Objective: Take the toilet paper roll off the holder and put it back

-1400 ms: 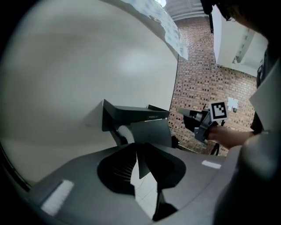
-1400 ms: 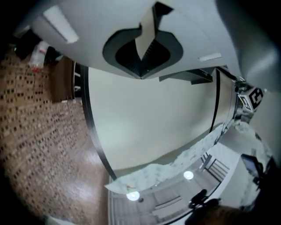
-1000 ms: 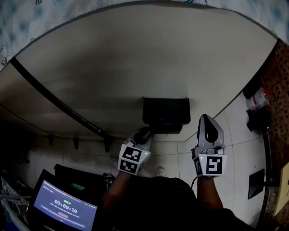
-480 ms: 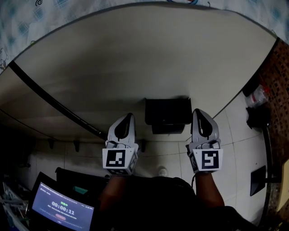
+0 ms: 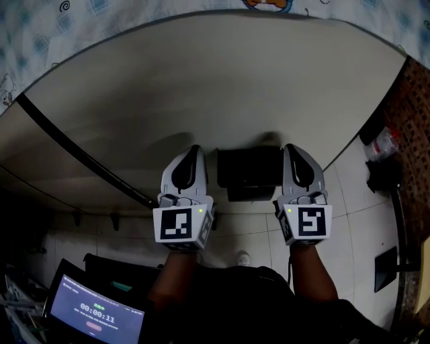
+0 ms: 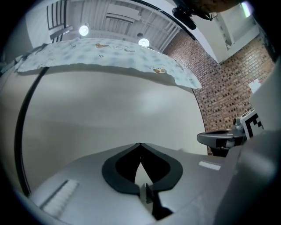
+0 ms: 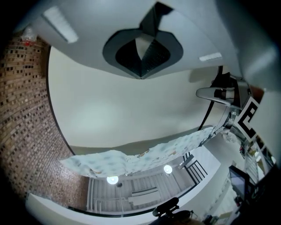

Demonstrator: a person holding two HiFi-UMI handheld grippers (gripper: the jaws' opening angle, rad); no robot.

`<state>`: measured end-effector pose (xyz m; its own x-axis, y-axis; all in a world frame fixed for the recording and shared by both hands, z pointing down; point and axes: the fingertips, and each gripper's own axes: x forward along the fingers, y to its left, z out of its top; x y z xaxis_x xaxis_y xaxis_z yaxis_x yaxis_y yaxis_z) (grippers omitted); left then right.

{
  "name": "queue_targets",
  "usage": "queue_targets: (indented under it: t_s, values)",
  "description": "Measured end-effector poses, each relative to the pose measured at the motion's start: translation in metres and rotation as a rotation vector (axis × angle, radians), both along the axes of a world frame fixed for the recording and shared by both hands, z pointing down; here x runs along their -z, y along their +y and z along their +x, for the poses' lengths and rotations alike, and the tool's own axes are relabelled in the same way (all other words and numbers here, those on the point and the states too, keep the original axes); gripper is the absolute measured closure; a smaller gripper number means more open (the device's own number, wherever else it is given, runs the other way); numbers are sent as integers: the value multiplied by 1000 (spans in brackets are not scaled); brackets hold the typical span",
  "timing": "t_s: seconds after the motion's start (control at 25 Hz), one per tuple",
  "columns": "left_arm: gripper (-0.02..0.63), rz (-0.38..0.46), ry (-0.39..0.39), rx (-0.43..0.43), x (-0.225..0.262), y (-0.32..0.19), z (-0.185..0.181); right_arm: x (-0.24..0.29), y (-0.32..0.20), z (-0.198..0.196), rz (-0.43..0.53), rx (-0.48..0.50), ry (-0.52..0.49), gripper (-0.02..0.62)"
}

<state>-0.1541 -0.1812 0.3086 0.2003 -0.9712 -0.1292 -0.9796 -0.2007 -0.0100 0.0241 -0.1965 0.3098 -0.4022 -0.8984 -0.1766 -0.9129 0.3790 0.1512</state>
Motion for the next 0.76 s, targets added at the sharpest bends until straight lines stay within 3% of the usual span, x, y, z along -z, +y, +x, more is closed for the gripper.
queue_targets:
  t_s: [0.28, 0.48, 0.76]
  values:
    - [589, 43, -11, -29, 13, 13, 11, 10, 20, -5, 12, 22, -25, 594]
    - [589, 5, -37, -19, -6, 26, 16, -2, 32, 5, -22, 6, -48, 594]
    - [588, -26, -33, -32, -13, 33, 31, -3, 36, 1, 2, 18, 0, 594]
